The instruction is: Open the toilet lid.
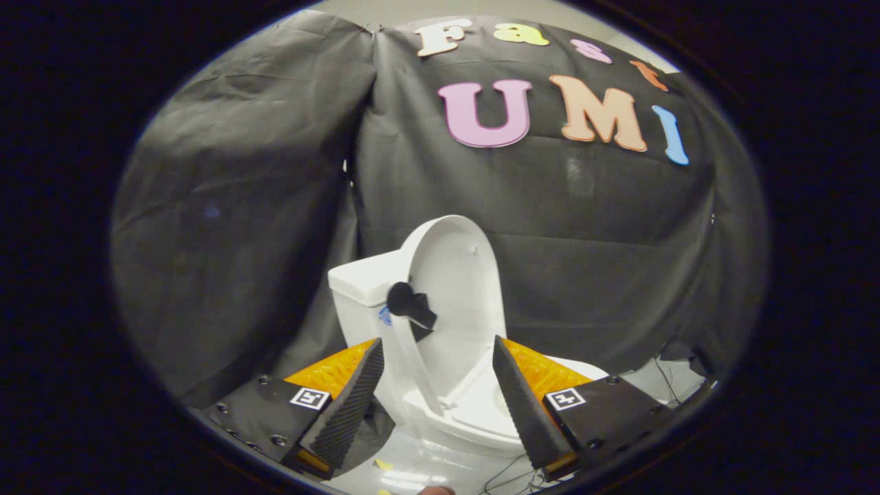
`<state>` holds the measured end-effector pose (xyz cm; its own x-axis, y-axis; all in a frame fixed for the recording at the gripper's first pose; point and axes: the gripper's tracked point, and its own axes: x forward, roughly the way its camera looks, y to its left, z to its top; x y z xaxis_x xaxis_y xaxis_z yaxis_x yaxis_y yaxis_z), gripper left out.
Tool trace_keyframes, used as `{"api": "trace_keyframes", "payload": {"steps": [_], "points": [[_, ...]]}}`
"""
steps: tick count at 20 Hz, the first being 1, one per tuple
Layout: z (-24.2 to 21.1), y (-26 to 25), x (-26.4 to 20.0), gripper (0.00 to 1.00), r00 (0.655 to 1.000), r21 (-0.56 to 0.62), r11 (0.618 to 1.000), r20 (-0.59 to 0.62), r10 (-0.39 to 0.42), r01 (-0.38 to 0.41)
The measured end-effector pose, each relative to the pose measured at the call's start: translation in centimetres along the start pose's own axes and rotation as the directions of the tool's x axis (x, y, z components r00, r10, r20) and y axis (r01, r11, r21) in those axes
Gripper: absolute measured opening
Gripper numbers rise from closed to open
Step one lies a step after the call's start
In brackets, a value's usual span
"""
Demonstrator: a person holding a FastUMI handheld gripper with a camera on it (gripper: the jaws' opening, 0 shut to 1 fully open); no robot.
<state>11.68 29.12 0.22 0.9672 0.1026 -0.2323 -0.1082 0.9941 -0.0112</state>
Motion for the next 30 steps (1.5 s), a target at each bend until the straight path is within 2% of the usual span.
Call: {"api": "trace_keyframes", "payload": {"steps": [1, 4, 7, 10, 14, 19, 26, 30], "points": [[0.2, -1.4, -0.5, 0.98, 1.000, 0.006, 1.000, 0.011, -0.005, 0.005], [-0.8, -6.3, -2.3, 0.98, 0.996, 0.000, 0.997, 0.013, -0.083, 0.083], [-1.2, -9.0, -3.0, 0.97, 0.995, -0.021, 0.995, 0.014, -0.098, 0.099], [-2.1, -9.7, -2.7, 0.96, 0.997, -0.006, 0.997, 0.040, -0.071, 0.071], [-3.5, -11.0, -2.3, 0.96, 0.993, 0.013, 0.996, 0.077, -0.090, 0.089], [-1.6, -13.5, -2.7, 0.97, 0.982, 0.009, 0.991, 0.136, -0.134, 0.134], [-3.8, -17.7, -3.5, 0.98, 0.973, 0.034, 0.976, 0.074, -0.218, 0.216], [-3.5, -18.6, -4.4, 0.98, 0.966, 0.068, 0.969, 0.091, -0.242, 0.236]]}}
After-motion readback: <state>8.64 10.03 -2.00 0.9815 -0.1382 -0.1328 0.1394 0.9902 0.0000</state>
